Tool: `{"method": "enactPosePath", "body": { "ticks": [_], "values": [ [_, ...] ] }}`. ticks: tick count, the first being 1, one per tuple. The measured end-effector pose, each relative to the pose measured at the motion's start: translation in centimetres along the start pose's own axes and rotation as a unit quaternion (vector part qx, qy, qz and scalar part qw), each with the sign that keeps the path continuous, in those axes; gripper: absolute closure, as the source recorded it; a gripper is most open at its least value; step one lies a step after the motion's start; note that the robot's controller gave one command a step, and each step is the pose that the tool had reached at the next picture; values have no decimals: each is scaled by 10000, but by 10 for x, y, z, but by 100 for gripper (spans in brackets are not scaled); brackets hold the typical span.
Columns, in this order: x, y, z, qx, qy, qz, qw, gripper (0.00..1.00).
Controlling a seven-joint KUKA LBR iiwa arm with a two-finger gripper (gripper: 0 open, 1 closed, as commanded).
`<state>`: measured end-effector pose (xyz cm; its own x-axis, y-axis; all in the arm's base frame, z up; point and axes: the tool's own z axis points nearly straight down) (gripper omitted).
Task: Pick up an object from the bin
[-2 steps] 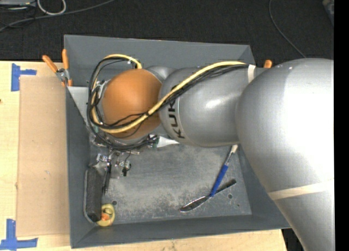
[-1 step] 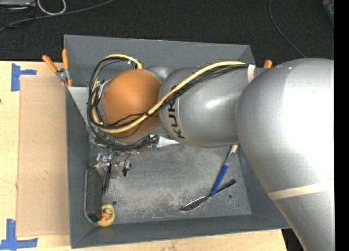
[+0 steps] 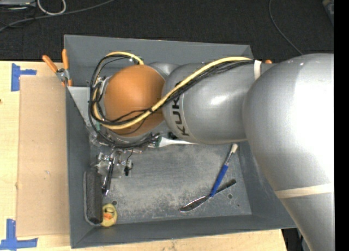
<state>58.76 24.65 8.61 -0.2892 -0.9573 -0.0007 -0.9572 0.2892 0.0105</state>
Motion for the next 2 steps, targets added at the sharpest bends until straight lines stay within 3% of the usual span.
{"method": "enactPosePath", "body": {
  "ticks": [2],
  "values": [
    [-2, 0, -71, 21, -20, 11, 10000, 100]
  ]
}}
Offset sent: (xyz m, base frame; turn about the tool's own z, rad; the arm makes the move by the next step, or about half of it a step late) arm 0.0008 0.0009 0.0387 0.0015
